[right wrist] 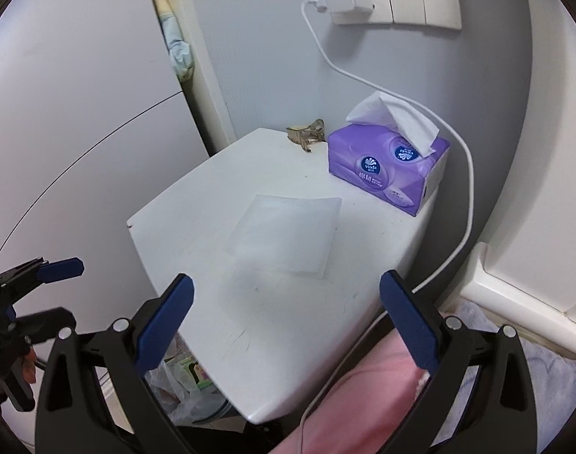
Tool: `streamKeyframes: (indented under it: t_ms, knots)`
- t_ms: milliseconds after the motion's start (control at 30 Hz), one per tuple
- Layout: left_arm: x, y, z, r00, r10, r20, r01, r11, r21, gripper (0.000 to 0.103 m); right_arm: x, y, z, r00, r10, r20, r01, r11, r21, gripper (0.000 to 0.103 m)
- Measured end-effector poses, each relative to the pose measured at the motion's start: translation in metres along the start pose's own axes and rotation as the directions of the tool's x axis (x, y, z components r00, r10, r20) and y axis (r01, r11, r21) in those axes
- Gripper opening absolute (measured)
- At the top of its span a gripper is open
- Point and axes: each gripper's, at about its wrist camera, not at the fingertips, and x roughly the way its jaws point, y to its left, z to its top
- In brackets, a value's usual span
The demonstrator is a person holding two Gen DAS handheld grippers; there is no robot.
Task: Collect trash
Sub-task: 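Raise both tools from the bin to the white paper sheet on the nightstand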
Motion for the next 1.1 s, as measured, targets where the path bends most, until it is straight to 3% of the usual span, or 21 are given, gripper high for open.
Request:
streamKeyframes:
  t_ms: [267, 567, 967, 1100]
  knots:
    - [0.045, -0.007, 0.019, 0.997, -0.063, -0.049, 0.063, 0.998, 0.0, 0.097, 0.036, -0.025, 0.018, 0.999, 0.004, -0.038, -0.001, 0.997, 0.079, 0.096]
    - [0.091, -0.005, 0.037, 0.989, -0.087, -0.117, 0.089, 0.996, 0.006, 0.097, 0.07, -0.039, 0.023, 0.996, 0.012, -0.087, -0.008, 0.999, 0.048, 0.096]
    - [0.128, 0.014, 0.054, 0.981, -0.157, -0.117, 0.147, 0.985, -0.091, 0.097, 0.094, -0.051, 0.028, 0.991, 0.072, -0.116, -0.069, 0.997, 0.031, 0.096]
    - [0.133, 0.015, 0.055, 0.984, -0.147, -0.105, 0.138, 0.987, -0.084, 0.097, 0.097, -0.052, 0.028, 0.991, 0.071, -0.11, -0.069, 0.997, 0.016, 0.096]
